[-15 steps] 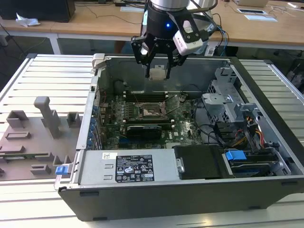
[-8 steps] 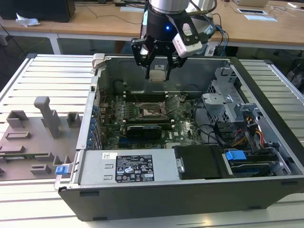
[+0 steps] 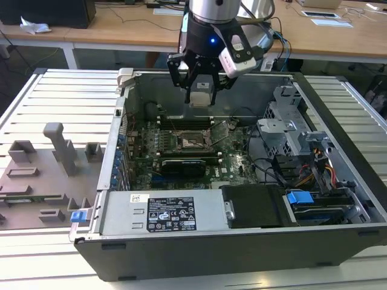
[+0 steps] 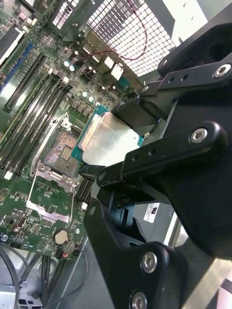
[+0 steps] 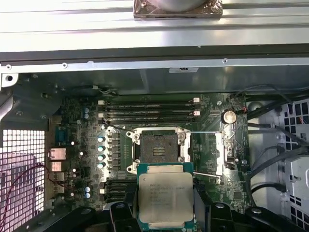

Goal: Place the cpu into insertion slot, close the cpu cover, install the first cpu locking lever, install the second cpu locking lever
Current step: 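Place the cpu into insertion slot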

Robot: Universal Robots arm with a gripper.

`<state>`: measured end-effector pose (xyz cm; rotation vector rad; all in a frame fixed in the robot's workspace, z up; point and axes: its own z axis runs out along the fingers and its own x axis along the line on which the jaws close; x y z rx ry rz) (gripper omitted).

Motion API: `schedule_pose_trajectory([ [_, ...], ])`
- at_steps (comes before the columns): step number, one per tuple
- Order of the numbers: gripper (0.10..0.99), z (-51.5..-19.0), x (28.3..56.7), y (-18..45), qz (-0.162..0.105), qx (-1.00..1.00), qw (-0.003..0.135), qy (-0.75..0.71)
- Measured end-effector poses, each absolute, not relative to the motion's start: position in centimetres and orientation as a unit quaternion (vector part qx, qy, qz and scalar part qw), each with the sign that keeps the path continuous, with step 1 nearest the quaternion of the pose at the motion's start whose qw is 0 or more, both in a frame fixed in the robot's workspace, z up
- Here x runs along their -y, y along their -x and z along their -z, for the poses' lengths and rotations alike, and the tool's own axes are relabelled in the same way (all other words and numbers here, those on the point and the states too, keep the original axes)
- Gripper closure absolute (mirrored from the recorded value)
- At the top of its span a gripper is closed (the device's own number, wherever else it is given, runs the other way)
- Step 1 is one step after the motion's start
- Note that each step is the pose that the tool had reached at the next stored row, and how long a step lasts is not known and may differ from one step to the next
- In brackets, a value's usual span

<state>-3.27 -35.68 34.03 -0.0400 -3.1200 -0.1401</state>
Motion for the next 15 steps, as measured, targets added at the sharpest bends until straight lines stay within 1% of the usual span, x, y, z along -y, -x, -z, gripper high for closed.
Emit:
schedule_pose_trajectory([
  [15, 0.541, -32.7, 35.7, 3.3, 0.045, 0.999, 0.009, 0.013],
])
